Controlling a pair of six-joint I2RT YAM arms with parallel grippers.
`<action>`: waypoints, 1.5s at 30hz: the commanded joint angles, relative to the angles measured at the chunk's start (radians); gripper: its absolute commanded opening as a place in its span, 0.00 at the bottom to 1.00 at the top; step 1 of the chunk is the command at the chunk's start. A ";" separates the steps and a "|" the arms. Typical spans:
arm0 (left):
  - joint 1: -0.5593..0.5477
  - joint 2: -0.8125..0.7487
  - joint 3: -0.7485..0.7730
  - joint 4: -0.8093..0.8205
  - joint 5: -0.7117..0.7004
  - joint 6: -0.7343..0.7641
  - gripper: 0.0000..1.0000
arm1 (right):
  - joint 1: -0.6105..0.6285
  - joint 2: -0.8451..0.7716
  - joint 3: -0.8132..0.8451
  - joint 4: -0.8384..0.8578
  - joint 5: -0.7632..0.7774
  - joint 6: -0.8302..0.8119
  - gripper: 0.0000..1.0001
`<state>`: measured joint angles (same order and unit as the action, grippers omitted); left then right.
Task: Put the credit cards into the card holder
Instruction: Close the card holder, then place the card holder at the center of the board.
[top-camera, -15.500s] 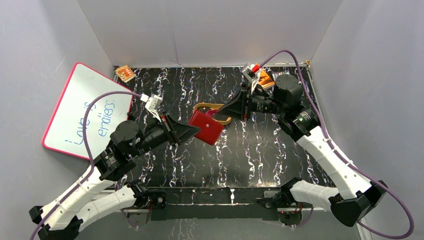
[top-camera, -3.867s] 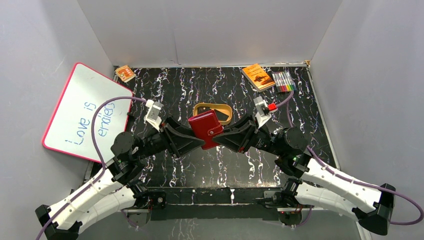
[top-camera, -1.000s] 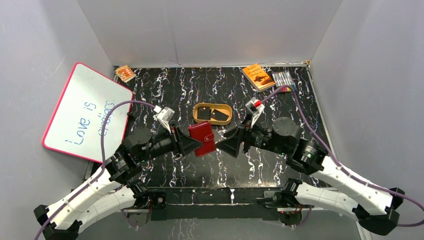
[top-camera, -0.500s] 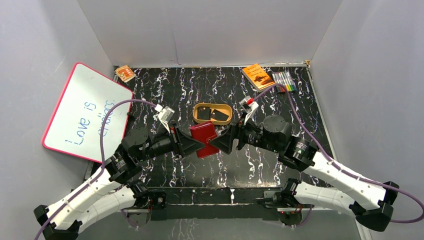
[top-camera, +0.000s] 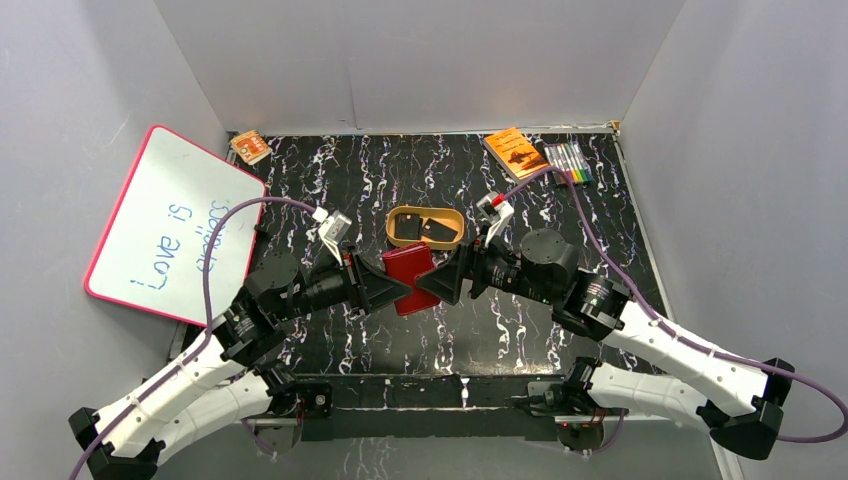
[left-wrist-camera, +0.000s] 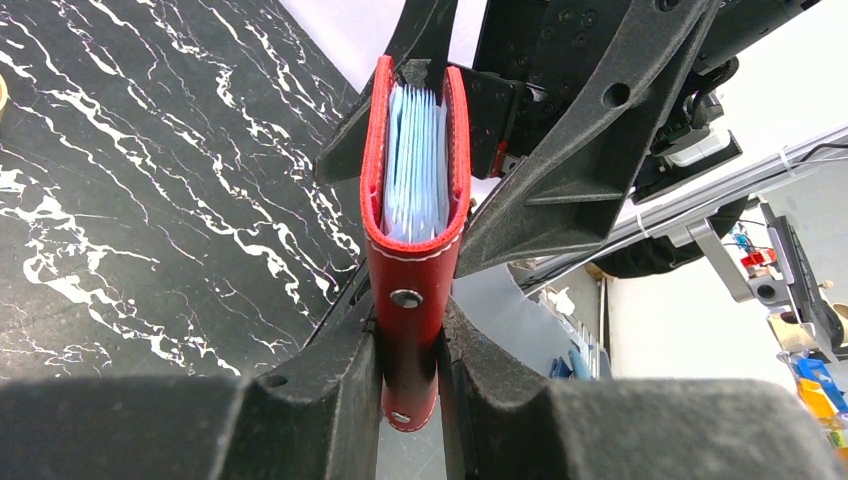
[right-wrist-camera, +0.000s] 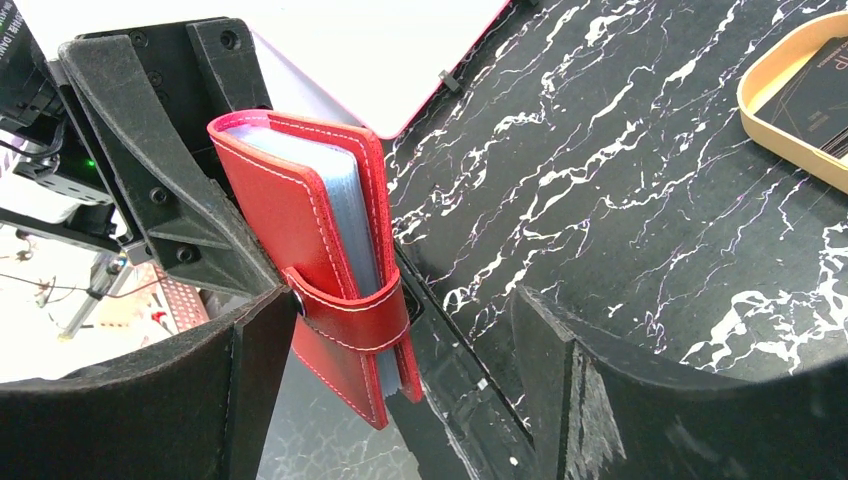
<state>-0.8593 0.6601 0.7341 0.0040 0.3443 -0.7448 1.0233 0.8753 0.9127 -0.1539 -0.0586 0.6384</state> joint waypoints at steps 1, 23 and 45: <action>0.000 -0.025 0.039 0.082 0.056 -0.006 0.00 | -0.001 0.005 -0.001 0.020 0.053 0.024 0.85; 0.000 0.171 0.045 -0.345 -0.388 0.000 0.00 | 0.000 -0.151 0.124 -0.500 0.564 0.091 0.96; 0.215 0.912 -0.014 0.379 0.112 -0.330 0.00 | -0.001 -0.179 -0.052 -0.406 0.637 0.223 0.99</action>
<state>-0.6785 1.5616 0.7399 0.2405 0.3546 -0.9798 1.0222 0.6926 0.8597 -0.6239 0.5728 0.8425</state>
